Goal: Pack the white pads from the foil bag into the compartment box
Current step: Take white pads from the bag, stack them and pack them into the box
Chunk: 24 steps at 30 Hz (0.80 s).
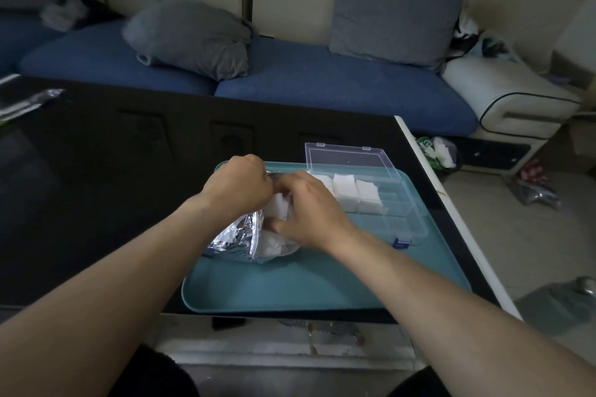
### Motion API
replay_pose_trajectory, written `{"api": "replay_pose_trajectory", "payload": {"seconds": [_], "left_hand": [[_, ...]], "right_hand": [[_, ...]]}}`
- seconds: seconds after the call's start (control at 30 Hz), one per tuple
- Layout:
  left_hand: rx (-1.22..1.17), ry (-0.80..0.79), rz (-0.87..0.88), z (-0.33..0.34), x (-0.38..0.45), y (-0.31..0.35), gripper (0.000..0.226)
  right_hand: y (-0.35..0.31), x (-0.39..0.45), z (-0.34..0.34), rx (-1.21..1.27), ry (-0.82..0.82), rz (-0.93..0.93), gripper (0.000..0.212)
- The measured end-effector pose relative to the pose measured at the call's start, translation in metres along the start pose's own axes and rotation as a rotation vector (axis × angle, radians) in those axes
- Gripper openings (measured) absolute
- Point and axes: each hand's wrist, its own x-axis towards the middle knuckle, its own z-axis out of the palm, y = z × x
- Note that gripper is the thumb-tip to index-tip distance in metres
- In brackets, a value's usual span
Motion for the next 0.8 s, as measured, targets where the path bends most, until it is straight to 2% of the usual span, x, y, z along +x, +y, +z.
{"api": "replay_pose_trajectory", "payload": {"seconds": [0.1, 0.2, 0.33, 0.43, 0.6, 0.67, 0.8], "left_hand": [[-0.003, 0.001, 0.01, -0.001, -0.001, 0.0, 0.03], [-0.019, -0.008, 0.004, -0.002, -0.002, 0.0, 0.027], [-0.03, -0.007, -0.013, -0.002, -0.001, -0.003, 0.02], [-0.049, -0.012, -0.022, -0.004, -0.002, -0.004, 0.019], [-0.038, -0.033, -0.002, -0.005, -0.005, -0.002, 0.022], [-0.031, -0.032, 0.003, -0.005, -0.005, -0.002, 0.022], [-0.019, -0.01, 0.012, -0.005, -0.004, -0.002, 0.022]], "right_hand": [[-0.004, 0.001, 0.001, -0.031, 0.056, -0.083, 0.032], [-0.004, 0.0, 0.003, -0.055, 0.078, -0.117, 0.029], [-0.004, 0.003, 0.005, -0.266, 0.118, -0.189, 0.03], [-0.011, 0.001, 0.007, -0.155, 0.046, -0.149, 0.016], [-0.008, -0.007, 0.008, 0.16, -0.119, 0.108, 0.043], [-0.005, -0.007, 0.011, 0.255, -0.167, 0.171, 0.045], [0.004, -0.005, 0.012, 0.38, -0.129, 0.226, 0.011]]}}
